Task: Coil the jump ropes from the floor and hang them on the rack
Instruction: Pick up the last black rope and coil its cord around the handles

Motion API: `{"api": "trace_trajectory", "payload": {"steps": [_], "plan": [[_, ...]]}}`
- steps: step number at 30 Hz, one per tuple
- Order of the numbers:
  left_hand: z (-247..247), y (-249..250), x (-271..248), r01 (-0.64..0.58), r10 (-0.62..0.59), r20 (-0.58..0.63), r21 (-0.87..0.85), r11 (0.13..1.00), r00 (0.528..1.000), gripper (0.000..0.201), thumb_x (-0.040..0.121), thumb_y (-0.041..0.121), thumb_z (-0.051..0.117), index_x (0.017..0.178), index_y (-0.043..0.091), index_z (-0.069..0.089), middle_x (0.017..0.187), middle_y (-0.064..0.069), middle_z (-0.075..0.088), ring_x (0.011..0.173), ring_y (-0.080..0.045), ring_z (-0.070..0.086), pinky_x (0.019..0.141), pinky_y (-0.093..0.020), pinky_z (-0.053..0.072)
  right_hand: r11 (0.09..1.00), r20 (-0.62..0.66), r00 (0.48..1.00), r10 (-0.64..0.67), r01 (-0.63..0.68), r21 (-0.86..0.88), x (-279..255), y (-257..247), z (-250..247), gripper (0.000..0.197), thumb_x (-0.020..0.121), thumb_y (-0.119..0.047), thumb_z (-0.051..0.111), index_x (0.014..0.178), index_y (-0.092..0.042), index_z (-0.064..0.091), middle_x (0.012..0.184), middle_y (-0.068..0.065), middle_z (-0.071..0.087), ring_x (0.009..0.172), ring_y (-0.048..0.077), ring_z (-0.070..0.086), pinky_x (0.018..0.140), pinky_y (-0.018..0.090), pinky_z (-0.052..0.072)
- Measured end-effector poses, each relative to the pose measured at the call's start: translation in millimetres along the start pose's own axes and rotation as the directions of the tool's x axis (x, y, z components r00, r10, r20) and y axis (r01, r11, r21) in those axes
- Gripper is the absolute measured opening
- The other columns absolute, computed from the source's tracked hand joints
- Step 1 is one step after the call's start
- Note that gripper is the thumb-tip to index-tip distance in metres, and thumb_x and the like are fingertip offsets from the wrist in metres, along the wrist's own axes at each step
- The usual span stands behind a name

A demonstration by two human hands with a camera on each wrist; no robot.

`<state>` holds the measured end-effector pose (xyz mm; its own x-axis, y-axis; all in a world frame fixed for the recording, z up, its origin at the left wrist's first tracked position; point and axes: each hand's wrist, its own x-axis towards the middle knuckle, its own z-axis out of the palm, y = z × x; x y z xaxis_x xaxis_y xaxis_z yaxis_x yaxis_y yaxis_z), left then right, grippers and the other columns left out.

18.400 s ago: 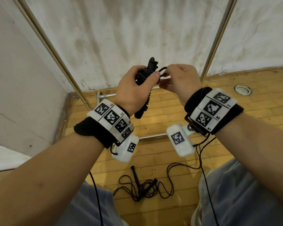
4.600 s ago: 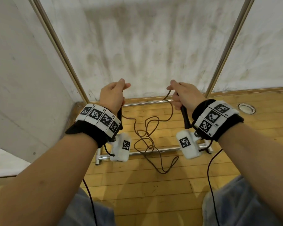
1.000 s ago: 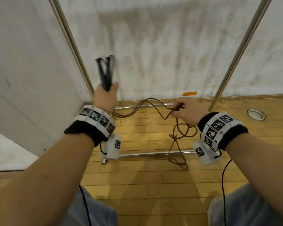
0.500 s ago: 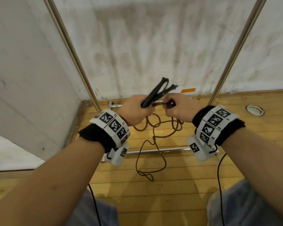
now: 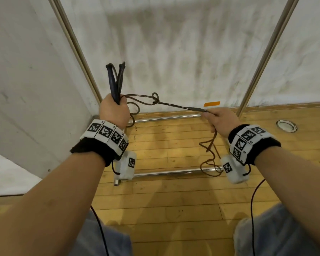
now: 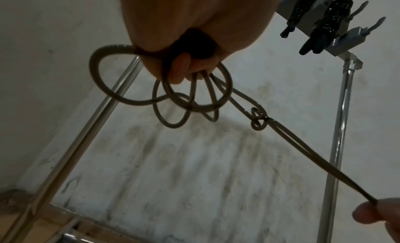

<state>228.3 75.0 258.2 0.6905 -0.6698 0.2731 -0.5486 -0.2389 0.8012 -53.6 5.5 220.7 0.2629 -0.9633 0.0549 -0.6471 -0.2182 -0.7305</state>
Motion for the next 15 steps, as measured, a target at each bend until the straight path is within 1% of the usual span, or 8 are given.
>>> {"api": "trace_trajectory", "payload": {"steps": [2, 3, 5, 6, 9, 11, 13, 15], "plan": [[-0.6, -2.2, 2.4, 0.010, -0.010, 0.001, 0.012, 1.000, 1.000, 0.024, 0.095, 0.025, 0.051, 0.110, 0.010, 0.063, 0.088, 0.000, 0.057, 0.080, -0.016, 0.051, 0.070, -0.026, 0.037, 0.975, -0.033, 0.999, 0.034, -0.026, 0.221, 0.0, -1.5, -0.6, 0.031, 0.094, -0.029, 0.052, 0.066, -0.024, 0.063, 0.052, -0.005, 0.058, 0.056, 0.017, 0.061, 0.061, 0.032, 0.054], [-0.4, -2.7, 2.8, 0.013, -0.013, 0.000, 0.022, 1.000, 1.000, 0.024, 0.095, 0.025, 0.051, 0.111, 0.010, 0.063, 0.089, 0.000, 0.057, 0.080, -0.017, 0.051, 0.070, -0.026, 0.037, 0.936, -0.051, 0.996, 0.070, -0.048, 0.349, 0.2, -3.0, -0.9, 0.026, 0.093, -0.025, 0.053, 0.072, -0.021, 0.067, 0.056, -0.004, 0.063, 0.059, 0.016, 0.064, 0.063, 0.028, 0.055], [-0.5, -2.8, 3.2, 0.021, -0.021, 0.000, 0.036, 0.999, 1.000, 0.025, 0.096, 0.026, 0.051, 0.111, 0.010, 0.063, 0.090, -0.001, 0.058, 0.081, -0.017, 0.051, 0.070, -0.027, 0.037, 0.852, -0.111, 0.980, 0.167, -0.087, 0.516, 2.0, -3.7, -4.5, 0.022, 0.094, -0.020, 0.052, 0.080, -0.014, 0.068, 0.063, -0.001, 0.067, 0.067, 0.020, 0.068, 0.071, 0.031, 0.055], [-1.0, -2.8, 4.1, 0.033, -0.033, -0.004, 0.037, 0.999, 0.999, 0.026, 0.096, 0.026, 0.051, 0.111, 0.009, 0.063, 0.092, -0.003, 0.060, 0.082, -0.019, 0.052, 0.070, -0.027, 0.037, 0.832, -0.157, 0.963, 0.220, -0.101, 0.546, 3.8, -2.7, -7.6, 0.023, 0.094, -0.020, 0.050, 0.081, -0.012, 0.067, 0.061, 0.002, 0.066, 0.065, 0.022, 0.067, 0.072, 0.033, 0.054], [-3.7, -3.9, 5.9, 0.054, -0.054, -0.003, 0.042, 0.998, 0.999, 0.026, 0.095, 0.026, 0.051, 0.110, 0.009, 0.063, 0.095, -0.007, 0.062, 0.088, -0.025, 0.058, 0.072, -0.030, 0.040, 0.858, -0.296, 0.895, 0.332, -0.157, 0.489, 8.6, 2.4, -16.3, 0.028, 0.095, -0.027, 0.047, 0.084, -0.011, 0.066, 0.053, 0.001, 0.051, 0.045, 0.015, 0.051, 0.055, 0.029, 0.047], [-2.9, -3.2, 3.8, 0.035, -0.035, 0.020, 0.035, 0.999, 0.999, 0.025, 0.095, 0.026, 0.051, 0.109, 0.010, 0.063, 0.090, -0.004, 0.059, 0.084, -0.023, 0.055, 0.071, -0.030, 0.039, 0.884, -0.349, 0.867, 0.356, -0.191, 0.426, 10.4, 5.4, -16.8, 0.028, 0.096, -0.031, 0.046, 0.087, -0.014, 0.066, 0.055, 0.001, 0.048, 0.044, 0.015, 0.046, 0.046, 0.024, 0.040], [-1.3, -1.0, 0.9, 0.016, -0.017, 0.032, 0.019, 1.000, 0.999, 0.024, 0.095, 0.026, 0.051, 0.109, 0.010, 0.062, 0.090, -0.002, 0.058, 0.081, -0.020, 0.053, 0.071, -0.028, 0.039, 0.884, -0.370, 0.850, 0.375, -0.209, 0.417, 11.0, 7.3, -14.4, 0.028, 0.096, -0.032, 0.045, 0.089, -0.015, 0.066, 0.054, 0.001, 0.047, 0.046, 0.017, 0.045, 0.044, 0.022, 0.037], [-1.3, 1.6, 0.2, 0.003, -0.002, 0.056, -0.022, 1.000, 0.998, 0.023, 0.096, 0.027, 0.051, 0.108, 0.011, 0.062, 0.089, 0.000, 0.060, 0.078, -0.017, 0.054, 0.069, -0.025, 0.041, 0.885, -0.367, 0.843, 0.395, -0.242, 0.398, 12.5, 8.4, -14.2, 0.029, 0.096, -0.032, 0.044, 0.092, -0.014, 0.067, 0.057, 0.003, 0.051, 0.051, 0.019, 0.049, 0.049, 0.025, 0.040]]}}
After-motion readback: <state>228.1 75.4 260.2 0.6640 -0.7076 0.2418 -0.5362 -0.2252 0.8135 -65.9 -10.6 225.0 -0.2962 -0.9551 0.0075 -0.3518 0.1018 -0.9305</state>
